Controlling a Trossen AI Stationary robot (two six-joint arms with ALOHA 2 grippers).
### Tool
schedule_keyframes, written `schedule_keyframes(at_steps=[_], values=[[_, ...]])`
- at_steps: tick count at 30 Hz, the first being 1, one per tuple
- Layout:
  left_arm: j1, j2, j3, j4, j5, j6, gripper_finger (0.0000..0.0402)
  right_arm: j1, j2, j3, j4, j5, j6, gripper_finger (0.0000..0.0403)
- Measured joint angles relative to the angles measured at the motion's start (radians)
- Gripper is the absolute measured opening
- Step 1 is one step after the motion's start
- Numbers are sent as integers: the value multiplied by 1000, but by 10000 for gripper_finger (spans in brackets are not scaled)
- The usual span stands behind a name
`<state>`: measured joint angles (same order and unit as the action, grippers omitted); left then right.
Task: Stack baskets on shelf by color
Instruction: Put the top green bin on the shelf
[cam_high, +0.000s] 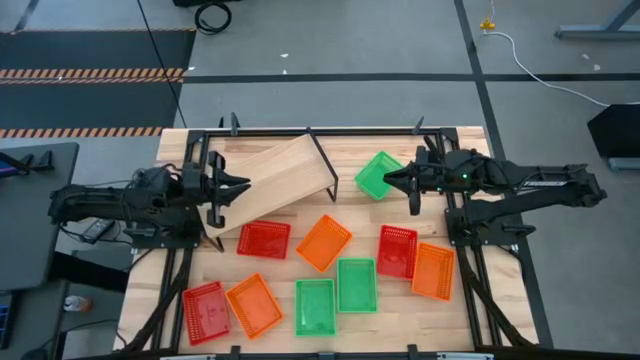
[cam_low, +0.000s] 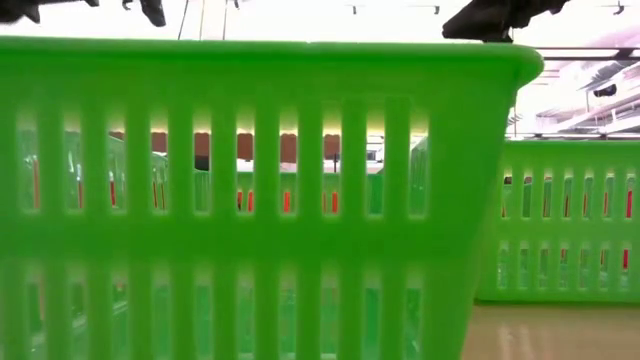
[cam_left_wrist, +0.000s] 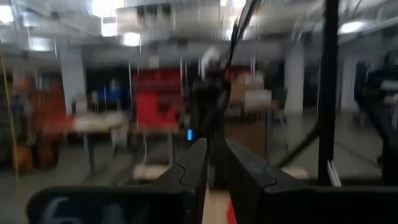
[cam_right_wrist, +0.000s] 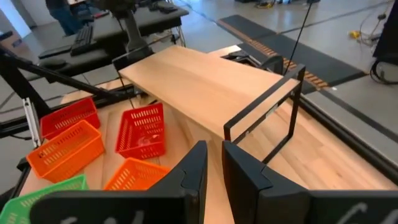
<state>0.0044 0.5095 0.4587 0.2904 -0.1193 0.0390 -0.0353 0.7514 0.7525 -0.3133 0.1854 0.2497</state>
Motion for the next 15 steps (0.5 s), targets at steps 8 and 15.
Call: schedule_keyframes(at_steps=[8,15], values=[[-3,142,205,-444,-96,-131,73,0,66,1,12,2,-91,56],[-3,236,214,-355,-106,-85,72,-92,198,2,-81,19,-36,67]])
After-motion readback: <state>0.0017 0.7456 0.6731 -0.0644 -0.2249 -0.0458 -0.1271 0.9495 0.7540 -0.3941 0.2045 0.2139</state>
